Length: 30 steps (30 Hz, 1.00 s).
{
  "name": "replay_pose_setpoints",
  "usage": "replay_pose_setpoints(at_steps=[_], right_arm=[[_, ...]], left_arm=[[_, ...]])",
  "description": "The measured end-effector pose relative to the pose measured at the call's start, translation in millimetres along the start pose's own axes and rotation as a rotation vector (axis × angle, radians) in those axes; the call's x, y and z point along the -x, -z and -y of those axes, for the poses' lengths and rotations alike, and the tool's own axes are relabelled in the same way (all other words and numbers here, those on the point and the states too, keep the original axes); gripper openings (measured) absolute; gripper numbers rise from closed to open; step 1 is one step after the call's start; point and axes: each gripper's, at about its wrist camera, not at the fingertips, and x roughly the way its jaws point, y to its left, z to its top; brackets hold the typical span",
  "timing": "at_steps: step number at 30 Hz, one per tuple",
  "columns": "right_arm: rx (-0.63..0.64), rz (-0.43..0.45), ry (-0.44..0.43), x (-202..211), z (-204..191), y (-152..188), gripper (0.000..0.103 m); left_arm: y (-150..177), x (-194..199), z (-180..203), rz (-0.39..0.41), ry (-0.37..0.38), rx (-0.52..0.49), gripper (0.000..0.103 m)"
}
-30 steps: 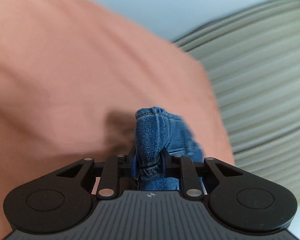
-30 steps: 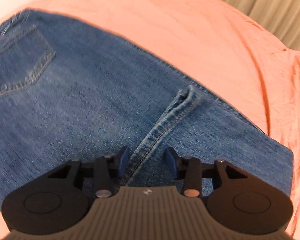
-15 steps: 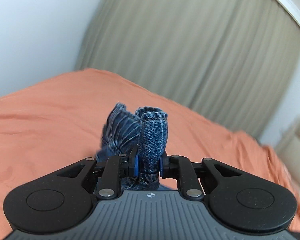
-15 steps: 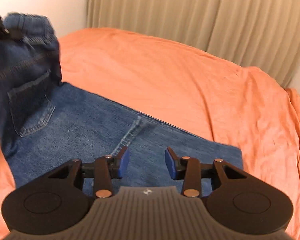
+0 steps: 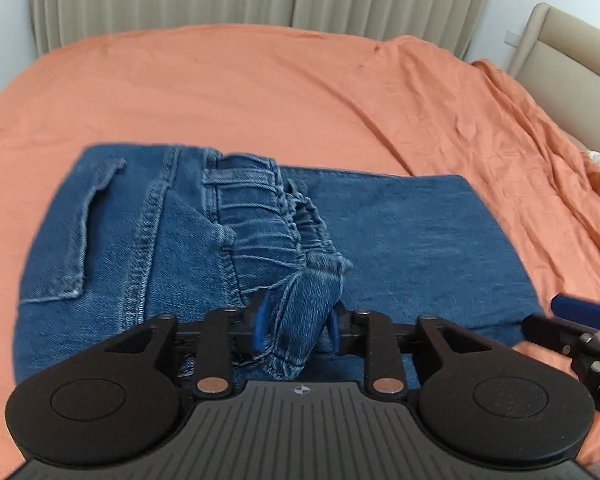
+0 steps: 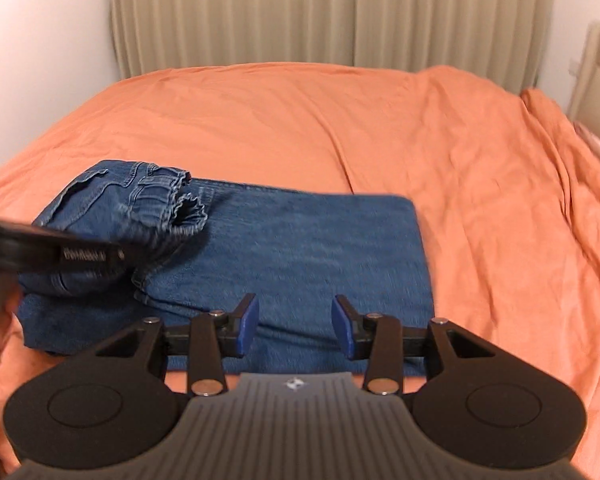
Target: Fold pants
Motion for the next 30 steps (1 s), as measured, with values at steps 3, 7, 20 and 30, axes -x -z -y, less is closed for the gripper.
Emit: replay_pose_setpoints(at_steps=[3, 7, 20, 30], right_arm=[[-0.067, -0.028, -0.024, -8.5, 3.3, 8.6, 0.039], [-0.115, -0.027, -0.054, -17.2, -2.5, 10.1, 0.039], [-0.225, -0.02, -0.346, -64.9, -46.0, -48.2, 0.04], [-0.432, -0.224, -0.497, -164.3, -47.9, -62.8, 0.029]], left_arm=[[-4.1, 4.6, -17.1, -0.037, 0.119, 0.051, 0.054], [-11.7, 12.3, -42.4, -0.081, 0.27, 0.135, 0.062], [-41.2, 35.1, -109.7, -0.011, 0.197, 0.156, 0.063], [-18.1, 41.9, -153.9, -0.066, 0.206, 0.151, 0.063]])
